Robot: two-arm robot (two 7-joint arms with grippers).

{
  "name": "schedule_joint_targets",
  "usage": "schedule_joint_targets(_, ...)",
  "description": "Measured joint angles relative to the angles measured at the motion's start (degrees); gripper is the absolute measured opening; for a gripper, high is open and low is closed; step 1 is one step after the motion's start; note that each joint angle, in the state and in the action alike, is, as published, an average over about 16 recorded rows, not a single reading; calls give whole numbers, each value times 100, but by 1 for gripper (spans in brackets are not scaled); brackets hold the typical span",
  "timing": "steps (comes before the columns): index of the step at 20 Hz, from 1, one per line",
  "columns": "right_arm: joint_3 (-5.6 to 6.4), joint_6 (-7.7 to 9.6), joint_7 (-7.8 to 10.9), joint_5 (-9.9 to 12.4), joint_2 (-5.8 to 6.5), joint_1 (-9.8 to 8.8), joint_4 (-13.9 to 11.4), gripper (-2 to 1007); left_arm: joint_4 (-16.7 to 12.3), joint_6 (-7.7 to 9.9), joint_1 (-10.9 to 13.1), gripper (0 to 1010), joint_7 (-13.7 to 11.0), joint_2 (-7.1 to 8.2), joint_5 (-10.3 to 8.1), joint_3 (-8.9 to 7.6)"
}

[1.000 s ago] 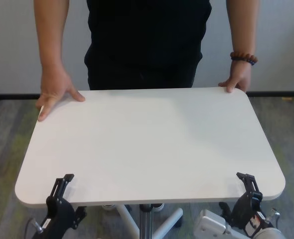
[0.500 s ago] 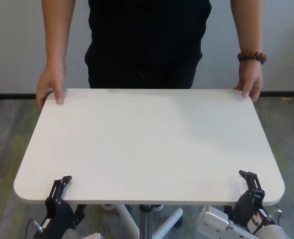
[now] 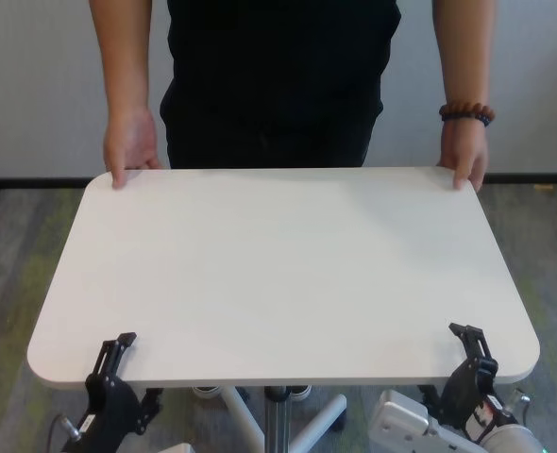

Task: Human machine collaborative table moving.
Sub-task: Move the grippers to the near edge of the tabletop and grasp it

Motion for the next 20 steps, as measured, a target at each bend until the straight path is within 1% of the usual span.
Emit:
schedule_joint_targets(5, 18, -32, 63, -67, -51, 22, 39, 1001, 2, -5, -3, 1002, 21, -15, 35, -16)
schedule_joint_targets(20, 93, -144, 222, -226, -213, 63, 128, 1001, 0, -153, 25, 1001, 314, -126, 211, -151)
